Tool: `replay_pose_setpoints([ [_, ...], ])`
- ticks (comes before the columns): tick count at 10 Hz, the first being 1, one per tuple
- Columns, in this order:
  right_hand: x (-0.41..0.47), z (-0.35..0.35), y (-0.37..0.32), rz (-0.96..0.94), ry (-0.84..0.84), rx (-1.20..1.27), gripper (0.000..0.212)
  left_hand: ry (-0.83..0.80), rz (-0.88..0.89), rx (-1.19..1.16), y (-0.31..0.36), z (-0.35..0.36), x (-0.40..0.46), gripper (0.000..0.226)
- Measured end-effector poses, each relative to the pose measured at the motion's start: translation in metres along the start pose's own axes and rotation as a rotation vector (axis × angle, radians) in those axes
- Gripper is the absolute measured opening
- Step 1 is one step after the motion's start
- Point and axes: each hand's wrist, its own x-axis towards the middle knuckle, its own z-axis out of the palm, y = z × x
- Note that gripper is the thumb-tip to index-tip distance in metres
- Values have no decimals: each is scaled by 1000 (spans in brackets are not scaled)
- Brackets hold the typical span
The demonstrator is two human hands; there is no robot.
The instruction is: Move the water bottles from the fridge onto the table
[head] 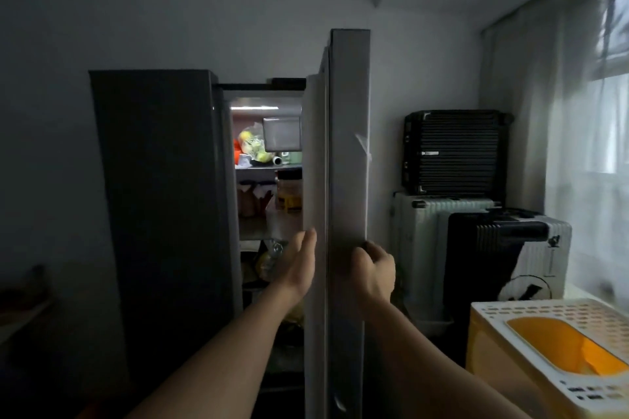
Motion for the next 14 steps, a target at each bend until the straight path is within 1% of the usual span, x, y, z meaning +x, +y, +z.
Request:
replay_pose_setpoints([
  [1, -16, 37, 16, -78, -111, 101, 37, 57, 9, 50, -14, -23, 11, 62],
  [2, -31, 86, 32, -304, -342, -36, 51, 75, 76, 227, -29, -55, 23, 79],
  [3, -36, 140, 41, -591, -526, -391, 67, 106, 136, 528, -50, -92, 54, 80],
  [4, -20, 197, 48, -763, -553, -749, 95, 121, 145, 672, -69, -129, 105, 78],
  [5, 11, 248, 53, -729, -551, -903, 107, 89, 152, 789, -91, -160, 158, 87],
  [6, 40, 291, 59, -681, -547, -965, 104, 96, 294, 1110, -116, -185, 210, 94],
  [7, 64, 318, 72, -664, -511, -1076, 105, 141, 488, 1406, -143, -202, 253, 87],
  [8, 77, 335, 85, -626, -490, -1177, 114, 192, 510, 1393, -163, -207, 281, 81],
  [10, 88, 344, 102, -641, -464, -1217, 114, 223, 579, 1351, -183, -212, 299, 77],
  [11, 92, 345, 105, -635, -492, -1230, 114, 219, 537, 1338, -181, -208, 296, 76],
  [12, 94, 345, 100, -612, -511, -1190, 112, 184, 470, 1282, -169, -206, 291, 74],
  [13, 85, 342, 98, -628, -517, -1143, 112, 106, 346, 1086, -153, -200, 272, 70],
  [14, 87, 334, 83, -643, -545, -1028, 110, 90, 93, 703, -134, -189, 252, 68],
])
